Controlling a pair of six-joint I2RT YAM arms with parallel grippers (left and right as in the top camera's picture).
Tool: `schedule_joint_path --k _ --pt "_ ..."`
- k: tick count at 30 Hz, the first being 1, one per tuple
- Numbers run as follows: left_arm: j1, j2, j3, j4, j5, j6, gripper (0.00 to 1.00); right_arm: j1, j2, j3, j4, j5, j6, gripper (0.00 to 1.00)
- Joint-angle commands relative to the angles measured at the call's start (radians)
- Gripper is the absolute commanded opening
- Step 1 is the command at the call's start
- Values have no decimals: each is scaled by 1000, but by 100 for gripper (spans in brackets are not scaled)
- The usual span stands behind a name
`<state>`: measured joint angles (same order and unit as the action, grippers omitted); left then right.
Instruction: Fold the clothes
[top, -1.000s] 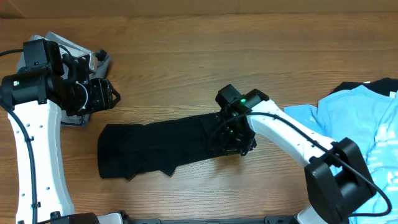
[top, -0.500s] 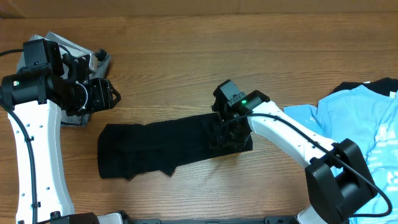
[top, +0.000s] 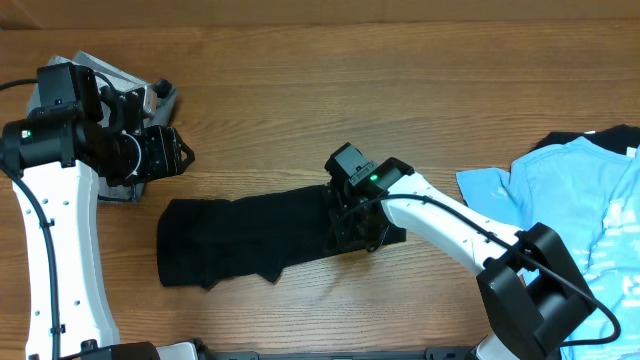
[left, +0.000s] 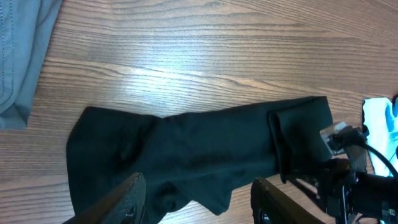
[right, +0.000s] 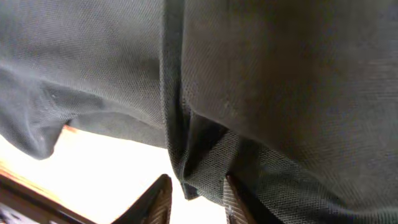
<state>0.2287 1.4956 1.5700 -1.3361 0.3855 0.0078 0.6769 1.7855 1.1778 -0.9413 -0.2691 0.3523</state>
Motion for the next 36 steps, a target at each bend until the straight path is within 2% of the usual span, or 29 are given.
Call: schedule_joint_path --k 1,2,11,15,17,23,26,27,28,30,32,36 --pt "-8 -13 17 -3 0 23 57 -4 7 -7 -5 34 46 9" --pt "-8 -13 17 -4 0 23 57 -4 7 -7 -6 34 46 4" --pt "-8 -13 17 -21 0 39 57 -5 3 34 -101 40 45 4" --pt "-8 -13 17 -16 0 39 57 -5 3 35 -72 45 45 38" --pt "-8 -13 17 -17 0 39 57 -5 3 35 -48 45 61 47" --pt "-8 -13 17 -16 0 42 57 -4 13 17 11 113 192 47" --pt "-8 -13 17 -18 0 42 57 -4 33 16 13 121 223 45" --pt "-8 -13 17 -18 0 42 58 -4 39 16 13 122 225 41" --pt "-8 -13 17 -18 0 42 58 -4 44 16 13 122 226 35" --pt "-8 -13 17 -18 0 41 57 -4 51 16 8 114 225 15" --pt "-8 -13 17 -19 0 41 57 -4 51 20 -20 107 229 4" --pt "-8 -13 17 -23 0 42 57 -4 41 68 -127 111 224 4"
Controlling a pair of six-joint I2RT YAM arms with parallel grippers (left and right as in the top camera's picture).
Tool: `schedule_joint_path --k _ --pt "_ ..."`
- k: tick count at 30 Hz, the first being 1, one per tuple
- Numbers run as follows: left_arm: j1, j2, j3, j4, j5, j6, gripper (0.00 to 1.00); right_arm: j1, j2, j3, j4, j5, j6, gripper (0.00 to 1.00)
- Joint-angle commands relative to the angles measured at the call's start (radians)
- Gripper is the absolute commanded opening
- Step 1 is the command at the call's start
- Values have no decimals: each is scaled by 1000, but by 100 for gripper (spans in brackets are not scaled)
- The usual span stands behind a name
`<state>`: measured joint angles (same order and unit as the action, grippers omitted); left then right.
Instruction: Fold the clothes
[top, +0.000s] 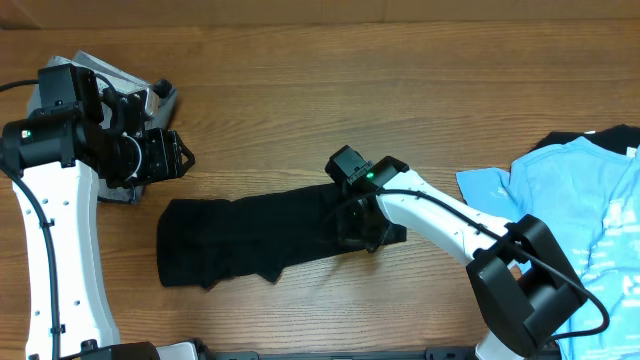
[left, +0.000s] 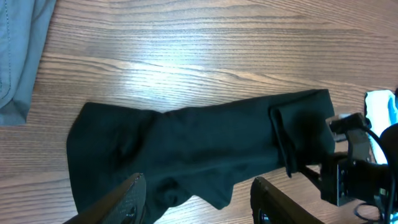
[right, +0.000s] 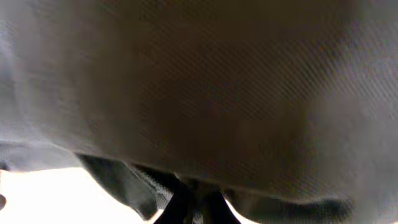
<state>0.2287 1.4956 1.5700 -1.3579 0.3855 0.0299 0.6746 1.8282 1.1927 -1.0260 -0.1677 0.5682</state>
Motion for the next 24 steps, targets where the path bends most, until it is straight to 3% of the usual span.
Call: schedule_joint_path --k 1,4,6,10,12,15,24 --pt "-8 -13 17 0 0 19 57 -2 -6 66 -65 10 4 4" --pt "-8 -13 17 1 0 19 58 -2 -15 116 -161 10 1 5" --pt "-8 -13 17 1 0 19 58 -2 -15 121 -193 10 2 14" --pt "-8 -13 17 3 0 19 58 1 -15 117 -205 -63 1 22" --pt "-8 -13 17 5 0 19 58 6 -15 117 -187 -119 -6 21" --pt "-8 -13 17 5 0 19 58 14 -15 118 -153 -205 -90 4" --pt "-8 -13 17 6 0 19 59 -22 -85 167 -165 21 -177 4"
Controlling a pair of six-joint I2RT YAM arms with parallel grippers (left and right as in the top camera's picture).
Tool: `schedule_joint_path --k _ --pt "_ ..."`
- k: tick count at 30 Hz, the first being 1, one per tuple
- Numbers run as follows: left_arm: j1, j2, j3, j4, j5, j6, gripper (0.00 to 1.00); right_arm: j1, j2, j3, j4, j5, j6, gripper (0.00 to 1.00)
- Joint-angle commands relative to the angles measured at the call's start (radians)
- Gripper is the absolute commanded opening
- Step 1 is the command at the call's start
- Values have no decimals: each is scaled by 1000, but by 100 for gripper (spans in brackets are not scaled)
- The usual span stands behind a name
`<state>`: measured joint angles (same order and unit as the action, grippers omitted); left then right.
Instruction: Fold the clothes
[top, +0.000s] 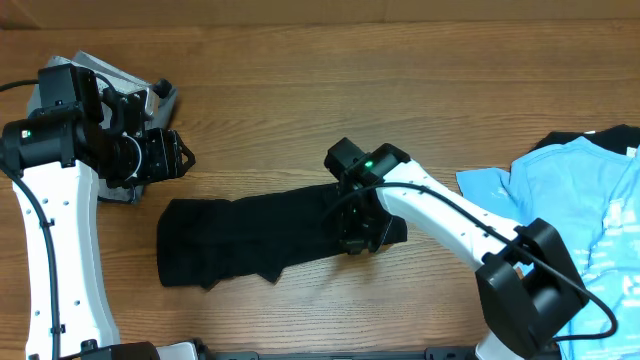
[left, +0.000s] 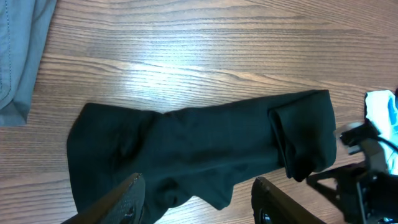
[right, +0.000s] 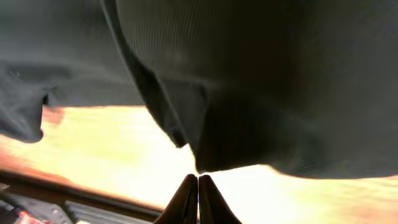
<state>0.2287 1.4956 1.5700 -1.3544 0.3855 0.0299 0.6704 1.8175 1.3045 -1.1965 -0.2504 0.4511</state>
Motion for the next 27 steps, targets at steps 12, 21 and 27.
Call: schedule_joint_path --k 12,21,27 --pt "-8 -13 17 5 0 19 59 -105 -18 -51 166 115 63 4" --pt "-8 -13 17 4 0 19 60 -39 76 -115 449 -206 130 4" --pt "-8 -13 17 -1 0 19 60 -34 73 -103 600 -263 117 13"
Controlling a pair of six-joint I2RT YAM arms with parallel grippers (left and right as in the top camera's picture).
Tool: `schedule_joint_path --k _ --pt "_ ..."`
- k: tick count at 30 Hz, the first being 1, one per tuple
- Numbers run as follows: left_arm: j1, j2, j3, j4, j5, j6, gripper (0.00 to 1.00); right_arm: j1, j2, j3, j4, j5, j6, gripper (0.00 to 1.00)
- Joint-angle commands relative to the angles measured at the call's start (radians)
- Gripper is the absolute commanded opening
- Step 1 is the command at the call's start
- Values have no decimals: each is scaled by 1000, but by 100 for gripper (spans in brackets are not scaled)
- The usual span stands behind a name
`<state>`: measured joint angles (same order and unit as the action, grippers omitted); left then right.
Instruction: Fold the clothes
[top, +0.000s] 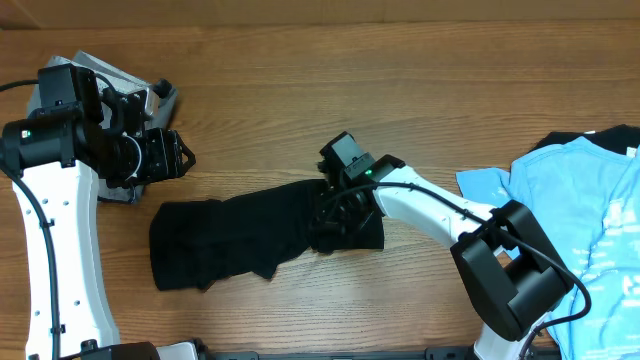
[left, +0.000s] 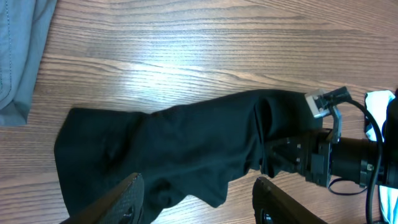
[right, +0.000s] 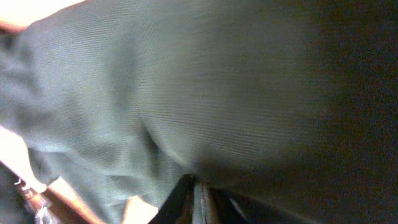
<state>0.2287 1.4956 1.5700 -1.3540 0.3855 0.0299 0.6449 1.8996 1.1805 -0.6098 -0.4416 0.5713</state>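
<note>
A long black garment (top: 225, 238) lies across the middle of the table, and it is also in the left wrist view as the black garment (left: 168, 143). My right gripper (top: 334, 222) is shut on its right end, which is bunched and drawn over toward the left. Black cloth (right: 249, 93) fills the right wrist view, and the right gripper (right: 196, 188) is pressed shut into it. My left gripper (top: 178, 154) hangs open above the table's left side, off the garment; between its fingers (left: 134, 186) I see the garment's front edge.
A grey garment (top: 125, 78) lies at the back left under the left arm, seen also as the grey garment (left: 17, 56). A light blue shirt (top: 585, 205) on a dark garment (top: 570, 140) lies at the right edge.
My right gripper has moved left with the garment's right end in it. That end now lies bunched further left, and the garment's left end has slid a little left. The left arm stayed put.
My right gripper was open at the garment's right front edge. Then it was shut on that edge, and later held it with table showing below. Now the end is carried leftward over the garment. The left gripper stayed open and still throughout.
</note>
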Motion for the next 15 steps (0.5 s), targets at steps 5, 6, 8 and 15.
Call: schedule_joint_path --k 5,6,8,15 --pt "-8 -13 17 -3 0 20 61 -73 -38 92 -150 -76 -117 23" --pt "-8 -13 17 -3 -1 21 63 -91 -53 115 -212 -75 -177 26" --pt "-8 -13 17 -5 -1 27 63 -125 -80 153 -309 -75 -274 29" --pt "-7 -13 17 4 -1 27 65 -305 -145 202 -472 -68 -450 39"
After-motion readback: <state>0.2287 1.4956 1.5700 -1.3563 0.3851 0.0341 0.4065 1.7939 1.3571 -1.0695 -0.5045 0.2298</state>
